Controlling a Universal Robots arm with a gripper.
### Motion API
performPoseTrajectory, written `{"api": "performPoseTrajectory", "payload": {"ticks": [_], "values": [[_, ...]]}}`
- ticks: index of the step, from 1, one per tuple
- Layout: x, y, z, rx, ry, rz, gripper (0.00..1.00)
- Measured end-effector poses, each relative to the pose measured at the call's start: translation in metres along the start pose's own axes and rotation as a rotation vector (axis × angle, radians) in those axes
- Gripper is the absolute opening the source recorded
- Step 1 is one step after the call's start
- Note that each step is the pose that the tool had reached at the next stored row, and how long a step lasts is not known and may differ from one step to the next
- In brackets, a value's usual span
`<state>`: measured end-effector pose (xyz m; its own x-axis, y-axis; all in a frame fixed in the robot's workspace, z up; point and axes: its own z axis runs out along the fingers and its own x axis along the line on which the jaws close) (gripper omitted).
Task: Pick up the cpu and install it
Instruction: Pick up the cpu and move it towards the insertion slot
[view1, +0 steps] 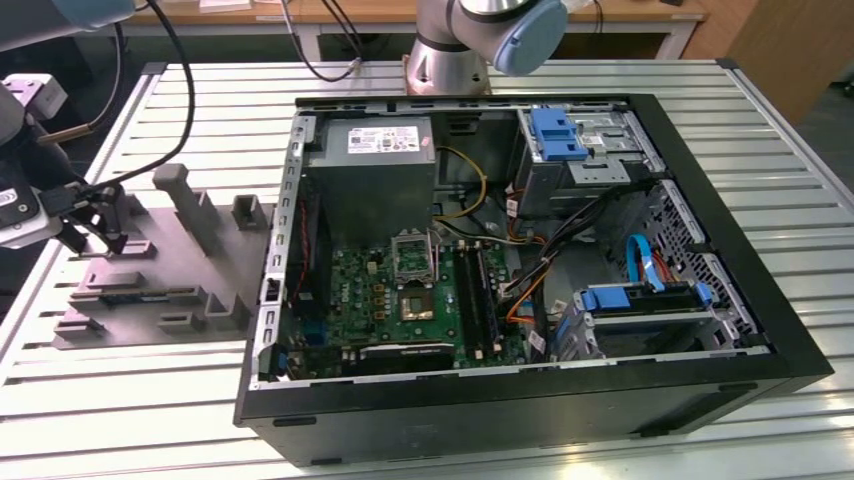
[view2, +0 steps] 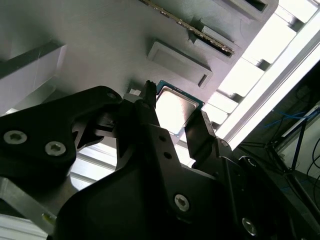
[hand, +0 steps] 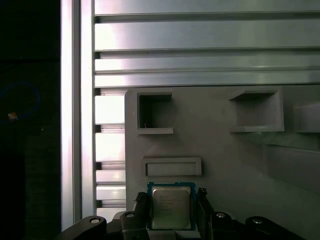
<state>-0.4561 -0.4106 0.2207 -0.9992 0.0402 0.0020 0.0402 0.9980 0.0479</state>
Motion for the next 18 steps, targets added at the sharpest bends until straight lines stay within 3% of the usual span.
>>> {"api": "performPoseTrajectory", "payload": {"ticks": [18], "values": [[0.0, 0.0002, -0.0032, 0.0002, 0.0001, 0.0, 0.48]]}}
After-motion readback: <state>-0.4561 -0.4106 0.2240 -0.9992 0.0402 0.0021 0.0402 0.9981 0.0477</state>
